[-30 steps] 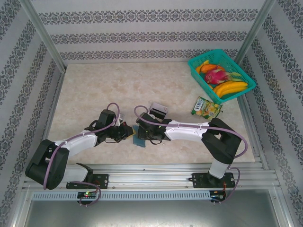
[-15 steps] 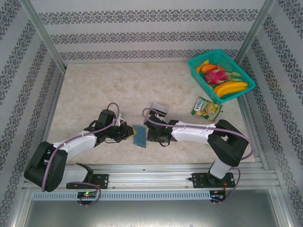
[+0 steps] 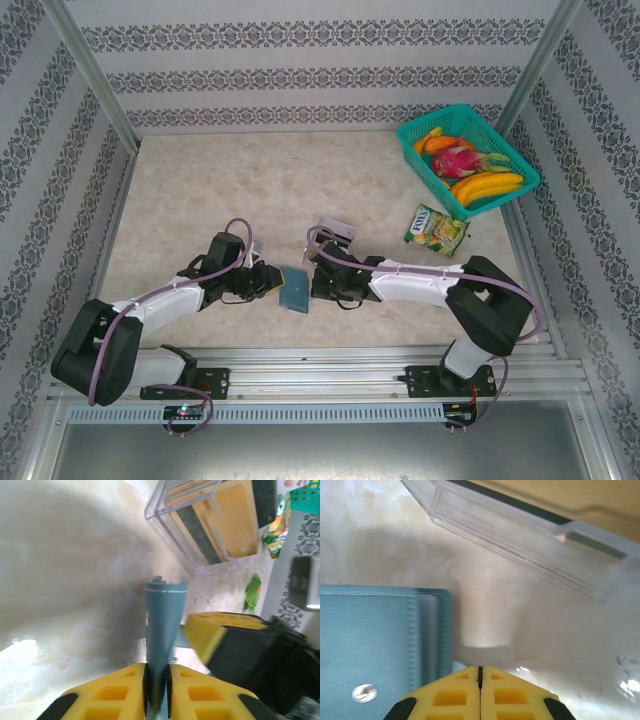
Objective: Put the credit cards into the card holder
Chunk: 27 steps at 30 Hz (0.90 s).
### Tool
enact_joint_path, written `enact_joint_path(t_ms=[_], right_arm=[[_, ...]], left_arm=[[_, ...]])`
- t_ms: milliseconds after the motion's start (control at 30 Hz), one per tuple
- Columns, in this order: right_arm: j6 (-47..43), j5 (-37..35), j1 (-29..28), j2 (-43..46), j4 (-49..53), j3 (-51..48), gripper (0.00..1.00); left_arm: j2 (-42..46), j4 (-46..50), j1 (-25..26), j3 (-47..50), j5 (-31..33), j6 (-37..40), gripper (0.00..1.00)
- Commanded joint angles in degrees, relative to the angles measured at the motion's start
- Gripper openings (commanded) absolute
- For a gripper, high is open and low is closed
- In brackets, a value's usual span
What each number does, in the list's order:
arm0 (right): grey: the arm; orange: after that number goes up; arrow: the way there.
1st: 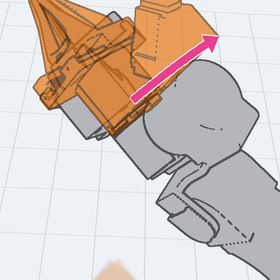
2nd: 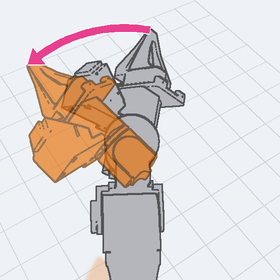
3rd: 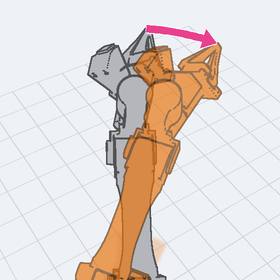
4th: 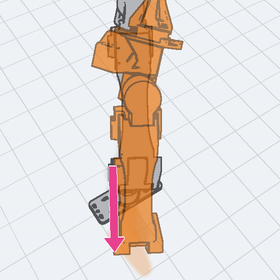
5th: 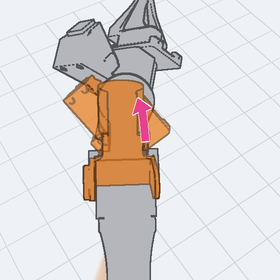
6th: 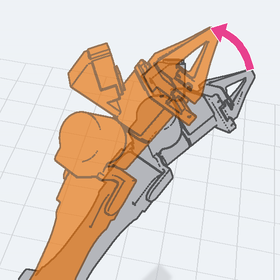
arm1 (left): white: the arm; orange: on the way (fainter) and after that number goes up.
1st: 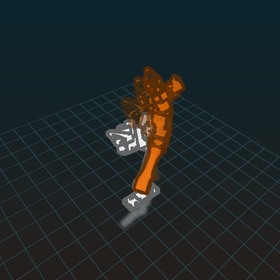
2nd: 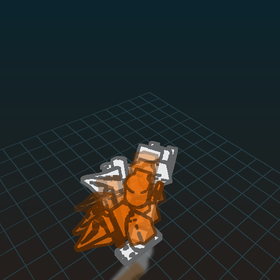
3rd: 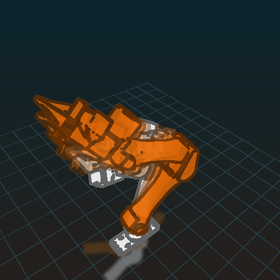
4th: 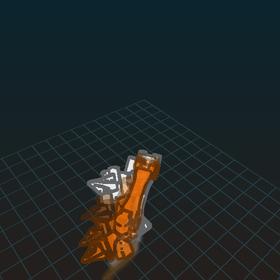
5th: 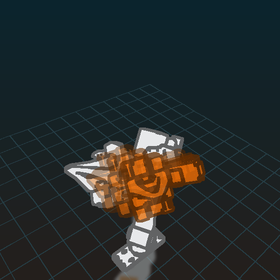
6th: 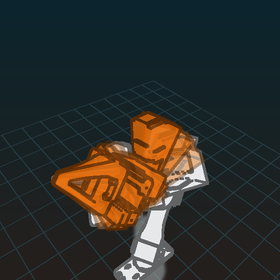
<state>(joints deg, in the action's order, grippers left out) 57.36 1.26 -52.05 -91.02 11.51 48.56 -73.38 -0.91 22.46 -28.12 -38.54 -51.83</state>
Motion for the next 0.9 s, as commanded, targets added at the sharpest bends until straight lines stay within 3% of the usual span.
enact_joint_path(t_ms=[0, 133, 367, 700, 867], right_arm=[[-1.57, -1.49, 0.63, 6.28, 1.44, -1.32, 0.04], [-3.98, 0.36, 0.81, 10.65, 2.6, -1.11, 0.04], [-4.54, 4.21, 0.81, 12.92, 0.84, 0.37, 0.05], [-3.79, 6.48, 0.82, 12.11, -1.77, 0.73, 0.05], [-2.97, 6.13, 0.72, 12.45, -2.71, 0.23, 0.06]], left_arm=[[0.41, 5.25, 0.56, -2.41, 3.01, 3.05, 0.35], [1.52, 8.59, 0.72, -3.72, 4.94, 4.27, 0.5], [4.28, 10.47, 3.39, -5.98, 5.85, 4.59, 0.64], [1.42, 14.03, 8.45, -10.91, 7.33, 6.97, 0.67], [-1.19, 17.2, 9.42, -12.69, 9.22, 8.63, 0.64]])
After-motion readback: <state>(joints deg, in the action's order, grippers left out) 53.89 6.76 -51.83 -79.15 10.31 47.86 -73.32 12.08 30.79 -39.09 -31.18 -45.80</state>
